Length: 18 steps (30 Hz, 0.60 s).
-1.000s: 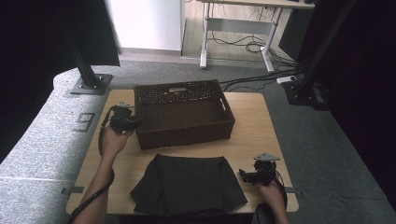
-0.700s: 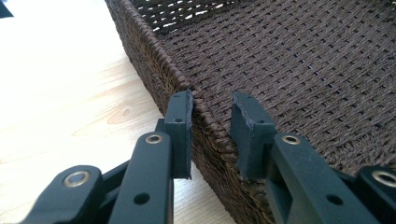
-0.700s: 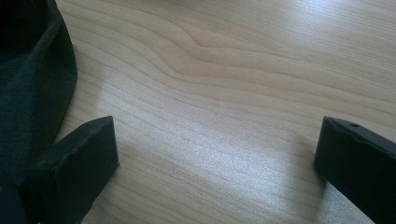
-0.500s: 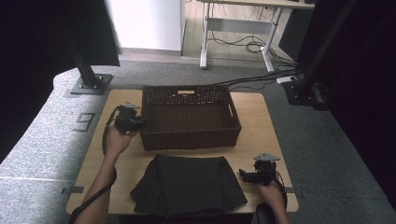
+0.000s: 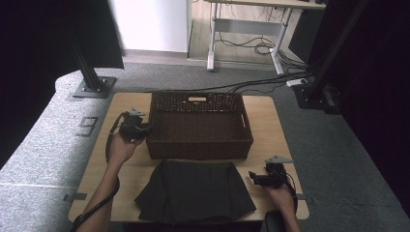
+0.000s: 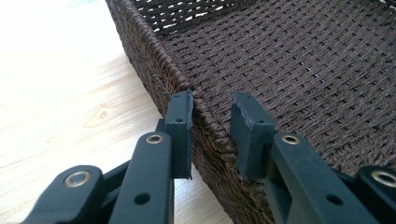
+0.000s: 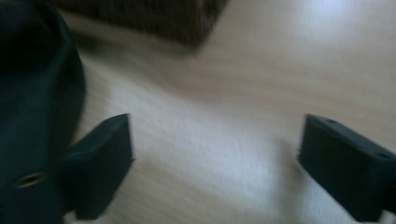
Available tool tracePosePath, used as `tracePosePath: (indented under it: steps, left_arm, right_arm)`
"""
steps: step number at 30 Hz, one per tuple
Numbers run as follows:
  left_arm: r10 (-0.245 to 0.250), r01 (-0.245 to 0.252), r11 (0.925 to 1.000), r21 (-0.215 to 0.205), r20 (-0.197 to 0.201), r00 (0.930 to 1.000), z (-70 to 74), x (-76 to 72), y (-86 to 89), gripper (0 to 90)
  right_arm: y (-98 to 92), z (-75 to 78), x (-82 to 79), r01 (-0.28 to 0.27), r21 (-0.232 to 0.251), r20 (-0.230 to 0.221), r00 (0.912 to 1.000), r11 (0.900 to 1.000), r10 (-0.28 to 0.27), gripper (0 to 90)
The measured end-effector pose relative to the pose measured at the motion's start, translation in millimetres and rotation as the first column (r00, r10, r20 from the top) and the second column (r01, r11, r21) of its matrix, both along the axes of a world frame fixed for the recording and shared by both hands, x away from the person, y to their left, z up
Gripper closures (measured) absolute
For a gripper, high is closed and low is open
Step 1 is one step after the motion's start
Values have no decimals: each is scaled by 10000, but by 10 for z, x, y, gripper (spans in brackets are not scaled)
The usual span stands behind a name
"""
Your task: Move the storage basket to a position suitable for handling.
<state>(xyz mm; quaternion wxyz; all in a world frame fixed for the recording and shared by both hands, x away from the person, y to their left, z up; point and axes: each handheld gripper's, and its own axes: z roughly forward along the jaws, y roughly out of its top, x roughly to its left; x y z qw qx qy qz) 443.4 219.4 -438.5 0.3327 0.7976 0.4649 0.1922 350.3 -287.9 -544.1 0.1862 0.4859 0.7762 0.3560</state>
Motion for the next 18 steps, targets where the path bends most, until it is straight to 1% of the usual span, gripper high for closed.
tracePosePath:
  steps: [1,2,3,4,5,6,7,8,9,11,12,13,14,15,18]
  left_arm:
    - [0,0,10000,0,0,10000,0,0,0,698]
    - [-24,24,10000,3,11,10000,0,-6,2,698]
    - [-60,60,10000,-12,16,10000,-2,-20,8,698]
    - [-60,60,10000,-12,16,10000,-2,-20,8,698]
    - [-86,86,10000,-23,12,10000,-2,-26,14,698]
    - [-95,95,9999,-37,12,10000,-3,-32,19,698]
    - [-118,118,9999,-37,15,9999,-3,-39,24,698]
    - [-145,145,9999,-45,13,9999,-3,-45,30,698]
    - [-150,150,9999,-62,17,9999,-4,-51,33,698]
    - [-187,187,9998,-89,18,9998,-6,-64,42,698]
    - [-187,187,9998,-89,18,9998,-6,-64,42,698]
    - [-193,193,9998,-93,21,9998,-6,-69,43,698]
    - [-193,193,9998,-93,21,9998,-6,-69,43,698]
    - [-176,177,9998,-75,27,9998,-5,-77,41,698]
    - [-187,187,9998,-94,32,9998,-6,-89,47,698]
  right_arm:
    - [10,30,16,-49,50,100,9999,10000,49,174]
    - [10,30,16,-49,50,100,9999,10000,49,174]
    - [59,137,78,-415,291,339,9986,9987,405,312]
    - [59,137,78,-415,291,339,9986,9987,405,312]
    - [123,231,155,-712,573,542,9962,9958,681,354]
    - [160,270,198,-834,596,605,9950,9947,798,374]
    - [199,303,239,-907,535,674,9939,9944,870,389]
    - [199,303,239,-907,535,674,9939,9944,870,389]
    - [235,332,271,-941,445,731,9932,9946,907,412]
    - [305,376,337,-1145,292,708,9912,9930,1122,471]
    - [305,376,337,-1145,292,708,9912,9930,1122,471]
    - [331,383,351,-1410,280,587,9885,9896,1392,538]
    - [331,383,351,-1410,280,587,9885,9896,1392,538]
    - [370,388,337,-1418,75,628,9880,9899,1411,537]
    - [376,392,327,-1441,33,639,9876,9896,1435,542]
